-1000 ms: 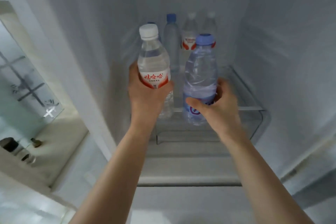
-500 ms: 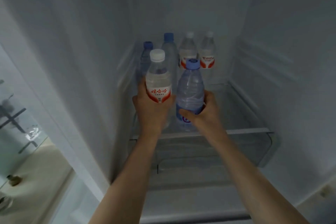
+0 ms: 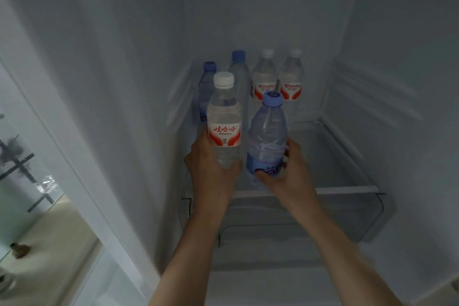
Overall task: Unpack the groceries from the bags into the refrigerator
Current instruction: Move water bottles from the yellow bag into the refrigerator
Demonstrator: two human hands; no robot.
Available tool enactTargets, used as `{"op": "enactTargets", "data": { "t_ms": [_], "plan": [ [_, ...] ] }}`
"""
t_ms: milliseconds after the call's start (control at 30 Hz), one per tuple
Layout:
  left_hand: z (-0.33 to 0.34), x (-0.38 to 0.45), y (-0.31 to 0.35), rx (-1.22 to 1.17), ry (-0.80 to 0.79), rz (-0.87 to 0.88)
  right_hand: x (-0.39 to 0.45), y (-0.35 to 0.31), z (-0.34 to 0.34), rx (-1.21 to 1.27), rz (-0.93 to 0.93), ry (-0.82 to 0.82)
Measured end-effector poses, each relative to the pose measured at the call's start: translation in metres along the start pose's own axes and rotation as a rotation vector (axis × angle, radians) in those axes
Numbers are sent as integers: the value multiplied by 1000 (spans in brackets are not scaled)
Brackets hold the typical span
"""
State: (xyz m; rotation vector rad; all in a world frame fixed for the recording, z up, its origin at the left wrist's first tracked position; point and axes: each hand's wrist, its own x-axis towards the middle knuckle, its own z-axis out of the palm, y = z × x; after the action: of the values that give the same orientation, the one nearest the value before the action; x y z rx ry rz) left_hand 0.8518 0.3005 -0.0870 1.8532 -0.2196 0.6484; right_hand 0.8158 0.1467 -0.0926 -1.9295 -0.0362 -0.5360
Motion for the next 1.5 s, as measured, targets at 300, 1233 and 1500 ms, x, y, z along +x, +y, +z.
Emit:
{"op": "enactTargets", "data": {
  "t_ms": [300,1233,1500],
  "plan": [
    [13,5,-21,-25,-6,-119,26,0,21,-17,4,26],
    [44,71,-47,145,25,-233,104,21,70,-57,48,-27],
    [31,25,-27,215,20,-208,50,6,38,-86,57,3]
  ]
}}
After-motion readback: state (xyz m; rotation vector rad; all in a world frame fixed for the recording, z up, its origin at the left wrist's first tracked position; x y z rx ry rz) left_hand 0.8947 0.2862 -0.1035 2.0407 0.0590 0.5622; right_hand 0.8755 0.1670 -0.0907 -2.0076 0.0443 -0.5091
